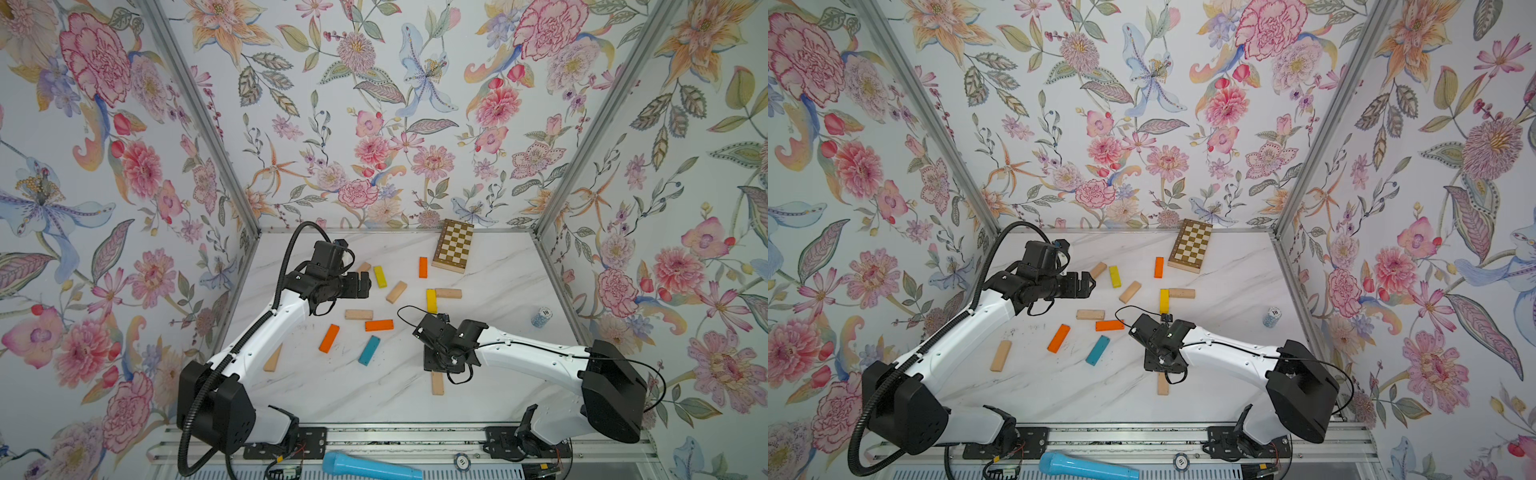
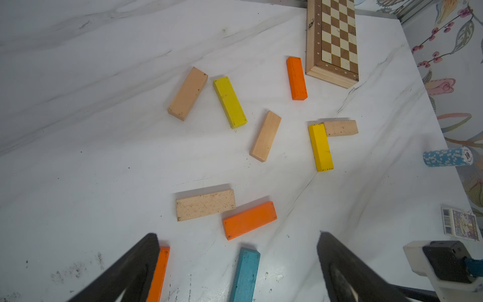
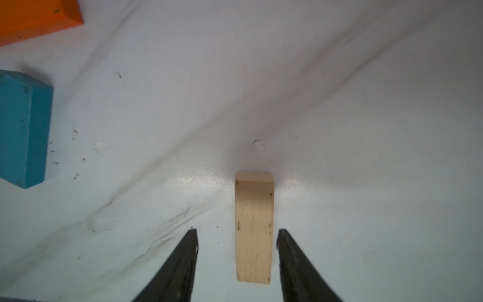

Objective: Assemble the number 6 with building blocks
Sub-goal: Pick up the building block from the center of the board.

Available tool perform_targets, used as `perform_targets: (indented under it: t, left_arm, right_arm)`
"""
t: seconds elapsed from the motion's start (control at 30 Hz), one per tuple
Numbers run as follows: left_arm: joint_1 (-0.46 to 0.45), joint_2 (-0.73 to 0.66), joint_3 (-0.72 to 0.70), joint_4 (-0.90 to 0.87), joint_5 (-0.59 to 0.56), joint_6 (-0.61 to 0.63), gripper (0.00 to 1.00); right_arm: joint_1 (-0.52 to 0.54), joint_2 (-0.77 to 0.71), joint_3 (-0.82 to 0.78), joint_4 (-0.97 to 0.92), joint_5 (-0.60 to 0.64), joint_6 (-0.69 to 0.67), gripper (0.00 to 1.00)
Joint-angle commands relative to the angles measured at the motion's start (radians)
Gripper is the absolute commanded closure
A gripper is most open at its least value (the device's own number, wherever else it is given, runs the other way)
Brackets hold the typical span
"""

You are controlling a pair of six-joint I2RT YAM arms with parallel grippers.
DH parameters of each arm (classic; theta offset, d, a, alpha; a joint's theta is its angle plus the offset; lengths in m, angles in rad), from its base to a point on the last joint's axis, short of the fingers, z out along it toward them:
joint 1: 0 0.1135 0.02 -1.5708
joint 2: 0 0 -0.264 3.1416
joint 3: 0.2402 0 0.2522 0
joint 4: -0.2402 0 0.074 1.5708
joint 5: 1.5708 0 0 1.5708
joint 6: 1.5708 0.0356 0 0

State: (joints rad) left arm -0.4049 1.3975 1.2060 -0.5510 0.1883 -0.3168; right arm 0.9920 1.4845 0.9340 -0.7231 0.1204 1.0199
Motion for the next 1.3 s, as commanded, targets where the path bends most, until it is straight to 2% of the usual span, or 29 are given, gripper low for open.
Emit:
perform_targets:
  t: [0.0, 0.53, 0.67, 0.8, 0.9, 1.27]
  left_arm:
    - [0.01, -0.024, -0.034, 0.079, -0.028, -0.017, 0.02]
    - [0.041, -0.081, -0.086, 0.109, -0.08, 0.011, 0.02]
    - [0.049, -0.081, -0.094, 0.118, -0.074, 0.01, 0.02]
    - [0.059, -0.084, -0.097, 0.124, -0.072, 0.008, 0.02]
    - [0.066, -0.086, -0.097, 0.129, -0.061, 0.006, 0.02]
    - [0.066, -0.08, -0.112, 0.144, -0.051, 0.026, 0.01]
  right_arm:
    - [0.015, 0.017, -0.025, -0.052, 0.005, 0.075, 0.49]
    - [0.009, 0.104, -0.055, 0.013, -0.1, 0.029, 0.54]
    - [0.002, 0.134, -0.041, 0.02, -0.117, 0.011, 0.61]
    - [-0.013, 0.142, -0.036, 0.02, -0.12, 0.001, 0.76]
    - [-0.03, 0.138, -0.026, 0.013, -0.12, -0.015, 0.81]
    - [-0.142, 0.154, 0.135, -0.133, -0.109, -0.213, 0.81]
